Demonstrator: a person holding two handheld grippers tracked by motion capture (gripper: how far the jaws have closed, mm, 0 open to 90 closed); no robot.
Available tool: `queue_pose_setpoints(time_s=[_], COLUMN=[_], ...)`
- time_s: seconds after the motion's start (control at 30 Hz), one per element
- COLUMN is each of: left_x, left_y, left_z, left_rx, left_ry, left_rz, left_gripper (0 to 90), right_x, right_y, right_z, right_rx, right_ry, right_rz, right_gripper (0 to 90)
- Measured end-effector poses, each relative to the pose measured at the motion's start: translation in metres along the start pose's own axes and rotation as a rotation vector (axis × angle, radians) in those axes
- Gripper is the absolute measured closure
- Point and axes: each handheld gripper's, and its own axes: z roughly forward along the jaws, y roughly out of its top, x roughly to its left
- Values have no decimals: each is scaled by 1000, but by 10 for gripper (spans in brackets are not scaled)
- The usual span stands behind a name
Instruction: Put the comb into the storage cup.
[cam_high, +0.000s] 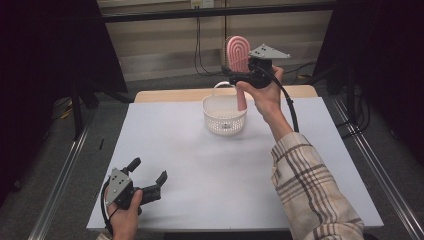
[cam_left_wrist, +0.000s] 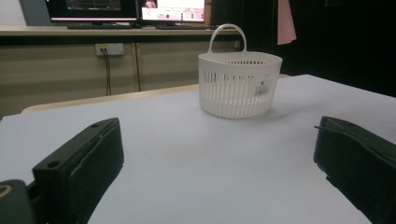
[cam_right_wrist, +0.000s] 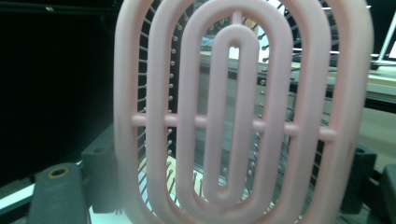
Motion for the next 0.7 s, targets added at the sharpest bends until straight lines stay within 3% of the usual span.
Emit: queue_pose_setpoints(time_s=[0.7], left_x=[0], left_y=[0], left_z=[0], left_rx=[-3], left_ry=[-1], left_rz=[3], left_gripper=[17], right_x=[-5], right_y=[-15], right_z=[19], right_rx=[4], right_ry=[-40], right_rz=[9], right_gripper=[189])
